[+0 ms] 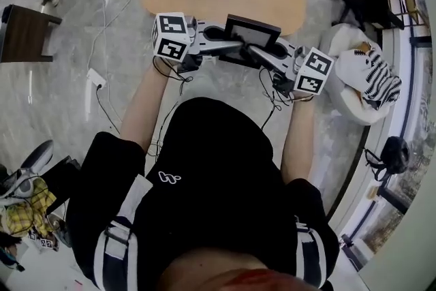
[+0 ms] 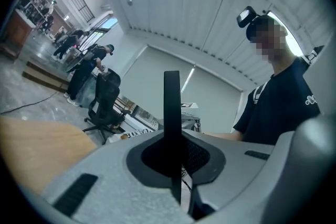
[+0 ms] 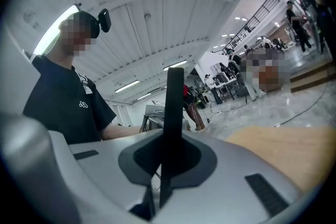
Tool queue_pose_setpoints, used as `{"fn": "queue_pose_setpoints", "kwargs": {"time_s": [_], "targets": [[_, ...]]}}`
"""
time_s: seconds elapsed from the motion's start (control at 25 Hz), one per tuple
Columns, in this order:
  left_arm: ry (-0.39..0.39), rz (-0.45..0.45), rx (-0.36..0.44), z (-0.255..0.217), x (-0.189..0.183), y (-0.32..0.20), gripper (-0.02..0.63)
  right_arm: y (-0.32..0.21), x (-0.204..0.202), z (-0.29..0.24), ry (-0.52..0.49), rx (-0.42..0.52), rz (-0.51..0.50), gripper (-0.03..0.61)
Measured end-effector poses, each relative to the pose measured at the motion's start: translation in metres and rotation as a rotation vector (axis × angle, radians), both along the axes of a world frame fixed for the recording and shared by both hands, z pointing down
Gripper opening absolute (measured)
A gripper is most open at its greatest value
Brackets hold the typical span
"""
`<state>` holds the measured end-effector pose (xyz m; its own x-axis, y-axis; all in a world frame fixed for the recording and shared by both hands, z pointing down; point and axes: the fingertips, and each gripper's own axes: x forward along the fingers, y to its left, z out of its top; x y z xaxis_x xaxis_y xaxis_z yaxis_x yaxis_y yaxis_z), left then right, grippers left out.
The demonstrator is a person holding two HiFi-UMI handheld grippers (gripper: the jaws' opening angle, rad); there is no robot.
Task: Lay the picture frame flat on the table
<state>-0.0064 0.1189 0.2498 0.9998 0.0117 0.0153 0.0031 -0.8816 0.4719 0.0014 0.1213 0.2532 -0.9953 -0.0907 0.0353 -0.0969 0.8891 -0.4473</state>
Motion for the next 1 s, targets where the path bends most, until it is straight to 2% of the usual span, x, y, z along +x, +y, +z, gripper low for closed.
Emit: {"fn": "queue_pose_setpoints", "kwargs": {"time_s": [0.24,0.36,0.44,0.64,1.0], "targets": [[-0.019,-0.017,-0.129,0.020,-0.018,-0.138,0.023,-0.138,-0.017,0.020,-0.037,-0.119,0.035,0.021],[0.006,-0.025,-0.220,0.029,-0.010,-0.219,0.023,-0.219,-0.008,0.030,-0.058,-0.179,0.062,0.021],[0.025,-0.026,-0.263,0.033,-0.005,-0.252,0.021,-0.251,-0.003,0.034,-0.070,-0.200,0.083,0.021],[0.030,-0.007,-0.288,0.051,-0.007,-0.254,0.021,-0.252,-0.005,0.053,-0.061,-0.236,0.100,0.021],[0.036,-0.050,-0.365,0.091,-0.001,-0.258,0.020,-0.252,0.006,0.099,-0.102,-0.362,0.113,0.023]]}}
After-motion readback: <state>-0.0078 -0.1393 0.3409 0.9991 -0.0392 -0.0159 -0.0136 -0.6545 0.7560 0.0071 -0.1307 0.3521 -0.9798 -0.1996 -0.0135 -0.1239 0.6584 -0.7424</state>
